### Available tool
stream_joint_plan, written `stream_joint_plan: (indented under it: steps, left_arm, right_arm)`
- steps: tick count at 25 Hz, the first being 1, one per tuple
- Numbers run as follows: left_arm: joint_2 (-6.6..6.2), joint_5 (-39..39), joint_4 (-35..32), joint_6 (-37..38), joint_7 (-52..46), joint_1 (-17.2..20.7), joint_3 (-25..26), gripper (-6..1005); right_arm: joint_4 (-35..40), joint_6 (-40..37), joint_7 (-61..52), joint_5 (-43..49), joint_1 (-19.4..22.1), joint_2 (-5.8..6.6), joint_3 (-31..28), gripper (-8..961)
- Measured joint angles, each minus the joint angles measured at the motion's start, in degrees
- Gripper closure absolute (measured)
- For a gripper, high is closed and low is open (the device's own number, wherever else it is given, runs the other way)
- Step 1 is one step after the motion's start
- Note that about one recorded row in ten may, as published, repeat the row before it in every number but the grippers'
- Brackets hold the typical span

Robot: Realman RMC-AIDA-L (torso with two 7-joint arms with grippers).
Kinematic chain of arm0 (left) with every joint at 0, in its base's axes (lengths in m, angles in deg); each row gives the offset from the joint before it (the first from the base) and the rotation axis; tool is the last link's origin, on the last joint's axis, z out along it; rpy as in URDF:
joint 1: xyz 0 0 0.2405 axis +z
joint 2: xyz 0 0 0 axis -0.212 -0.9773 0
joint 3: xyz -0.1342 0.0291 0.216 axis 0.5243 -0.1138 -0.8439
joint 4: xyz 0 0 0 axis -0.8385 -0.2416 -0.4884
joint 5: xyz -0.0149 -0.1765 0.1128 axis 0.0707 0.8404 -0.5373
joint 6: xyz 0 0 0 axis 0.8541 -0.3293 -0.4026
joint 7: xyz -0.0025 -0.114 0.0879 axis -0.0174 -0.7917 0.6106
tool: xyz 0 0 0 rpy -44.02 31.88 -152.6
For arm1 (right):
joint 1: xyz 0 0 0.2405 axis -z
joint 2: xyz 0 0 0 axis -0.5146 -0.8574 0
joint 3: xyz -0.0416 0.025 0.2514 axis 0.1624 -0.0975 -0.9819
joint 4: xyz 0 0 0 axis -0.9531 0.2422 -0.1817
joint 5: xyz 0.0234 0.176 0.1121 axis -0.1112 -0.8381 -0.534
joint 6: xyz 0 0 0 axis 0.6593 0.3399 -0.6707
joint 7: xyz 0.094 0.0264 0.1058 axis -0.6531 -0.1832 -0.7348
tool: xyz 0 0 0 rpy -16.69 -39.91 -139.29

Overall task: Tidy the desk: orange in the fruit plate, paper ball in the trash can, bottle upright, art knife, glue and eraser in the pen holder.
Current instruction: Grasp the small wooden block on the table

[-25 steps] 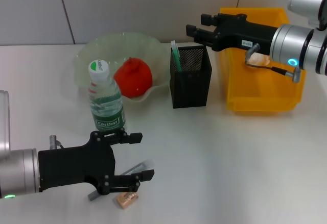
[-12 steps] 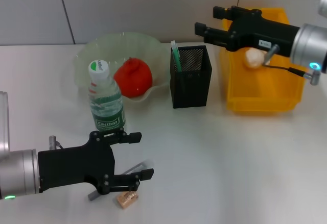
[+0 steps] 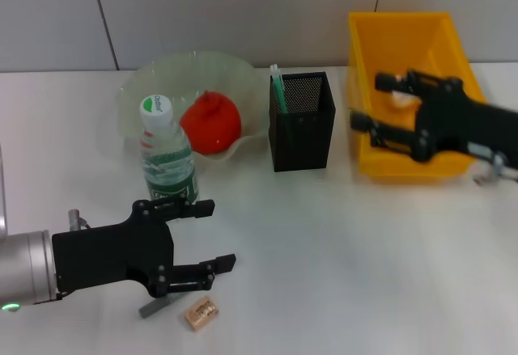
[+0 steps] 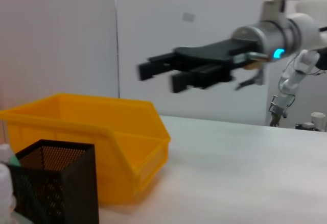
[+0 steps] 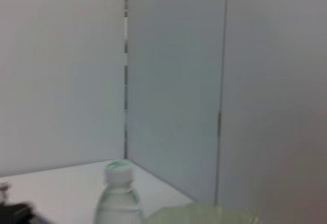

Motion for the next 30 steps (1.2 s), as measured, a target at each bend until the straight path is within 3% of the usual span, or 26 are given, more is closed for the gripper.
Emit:
stream_joint_plan:
  steps: [4,11,20,25,30]
  left_arm:
    - [-0.14,0.0,0.0,-1.31,-0.97,0.29,0.09,201]
    - [-0.17,-0.38,-0.35,-3.4,-4.49,0.18,-0.01,201]
    - [-0.03,-4.82,-4.89,-5.25,-8.95,0.21,-0.82,202]
    - [0.04,-7.57,-7.21,-6.52,-12.74,-0.2,-2.18,202]
    - [0.0,-11.79,-16.49,-8.55,-22.43,-0.13,-6.62,202]
  right_arm:
    - [-1.01,-7.35,2.54,0.07,5.17,0.33,-0.52,257]
    - [-0.83,-15.53,5.68,2.99,9.26,0.35,-5.05,257]
    - [0.81,-21.77,6.85,6.24,10.3,-0.05,-14.28,257]
    - [2.02,-21.99,7.61,6.24,10.27,-0.05,-14.68,257]
    - [4.99,-21.5,10.58,6.24,9.77,-0.09,-14.79,257]
